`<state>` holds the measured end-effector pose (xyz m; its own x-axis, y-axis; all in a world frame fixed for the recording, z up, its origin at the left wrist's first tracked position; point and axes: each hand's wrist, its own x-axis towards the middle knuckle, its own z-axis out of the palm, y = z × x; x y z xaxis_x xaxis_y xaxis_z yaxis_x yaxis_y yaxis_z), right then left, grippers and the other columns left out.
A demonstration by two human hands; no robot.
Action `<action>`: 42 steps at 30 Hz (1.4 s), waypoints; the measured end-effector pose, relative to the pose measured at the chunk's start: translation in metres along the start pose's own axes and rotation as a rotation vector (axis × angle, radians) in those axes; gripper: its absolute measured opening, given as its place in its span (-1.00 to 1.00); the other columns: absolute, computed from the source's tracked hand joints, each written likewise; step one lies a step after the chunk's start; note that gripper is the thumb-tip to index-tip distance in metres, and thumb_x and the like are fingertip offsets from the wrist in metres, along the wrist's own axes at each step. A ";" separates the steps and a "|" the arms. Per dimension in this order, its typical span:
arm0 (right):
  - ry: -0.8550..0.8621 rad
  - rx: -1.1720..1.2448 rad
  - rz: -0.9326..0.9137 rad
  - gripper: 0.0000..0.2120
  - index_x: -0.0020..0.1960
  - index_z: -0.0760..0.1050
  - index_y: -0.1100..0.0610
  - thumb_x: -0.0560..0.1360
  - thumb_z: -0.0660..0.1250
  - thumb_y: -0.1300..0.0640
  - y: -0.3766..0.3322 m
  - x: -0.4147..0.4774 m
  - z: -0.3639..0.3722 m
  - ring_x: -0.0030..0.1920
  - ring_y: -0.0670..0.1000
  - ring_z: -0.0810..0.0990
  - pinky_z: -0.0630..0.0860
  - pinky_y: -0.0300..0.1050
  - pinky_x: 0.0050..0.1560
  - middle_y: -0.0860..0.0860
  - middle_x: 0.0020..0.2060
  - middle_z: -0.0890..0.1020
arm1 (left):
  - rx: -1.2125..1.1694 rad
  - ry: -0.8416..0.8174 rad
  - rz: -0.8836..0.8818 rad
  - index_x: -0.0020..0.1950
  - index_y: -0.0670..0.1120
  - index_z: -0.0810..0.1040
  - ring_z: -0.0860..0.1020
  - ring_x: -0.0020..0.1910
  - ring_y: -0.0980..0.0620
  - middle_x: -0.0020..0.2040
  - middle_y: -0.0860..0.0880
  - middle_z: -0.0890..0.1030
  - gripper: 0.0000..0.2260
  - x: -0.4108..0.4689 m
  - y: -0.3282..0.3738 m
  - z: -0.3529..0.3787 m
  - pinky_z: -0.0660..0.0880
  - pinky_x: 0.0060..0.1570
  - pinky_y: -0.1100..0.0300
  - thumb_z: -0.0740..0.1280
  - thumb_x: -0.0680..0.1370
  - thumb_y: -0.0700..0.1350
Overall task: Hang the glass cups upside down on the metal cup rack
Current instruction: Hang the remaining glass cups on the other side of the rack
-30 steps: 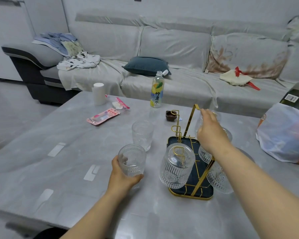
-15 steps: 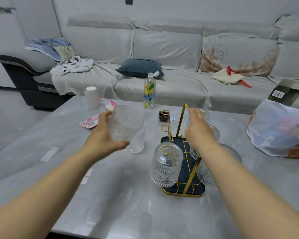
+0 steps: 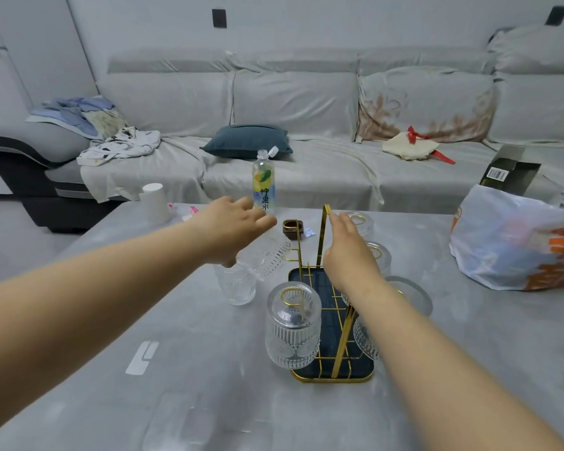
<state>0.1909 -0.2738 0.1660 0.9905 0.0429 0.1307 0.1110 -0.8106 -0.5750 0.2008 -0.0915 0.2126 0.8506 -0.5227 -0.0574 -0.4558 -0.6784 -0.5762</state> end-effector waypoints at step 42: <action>-0.002 0.084 -0.005 -0.42 0.44 -0.03 0.09 0.47 0.01 0.39 0.002 0.001 0.000 0.46 0.09 0.09 0.18 -0.04 0.37 0.04 0.50 0.00 | -1.289 0.483 -0.700 0.20 -0.09 0.44 0.43 0.18 -0.04 0.25 -0.09 0.49 -0.65 -0.026 0.038 0.088 0.28 0.14 0.17 0.35 0.43 -0.19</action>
<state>0.1922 -0.2753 0.1646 0.9901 0.0476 0.1321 0.1219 -0.7586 -0.6401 0.1844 -0.0578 0.1204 0.9364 0.1400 0.3219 -0.1414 -0.6888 0.7110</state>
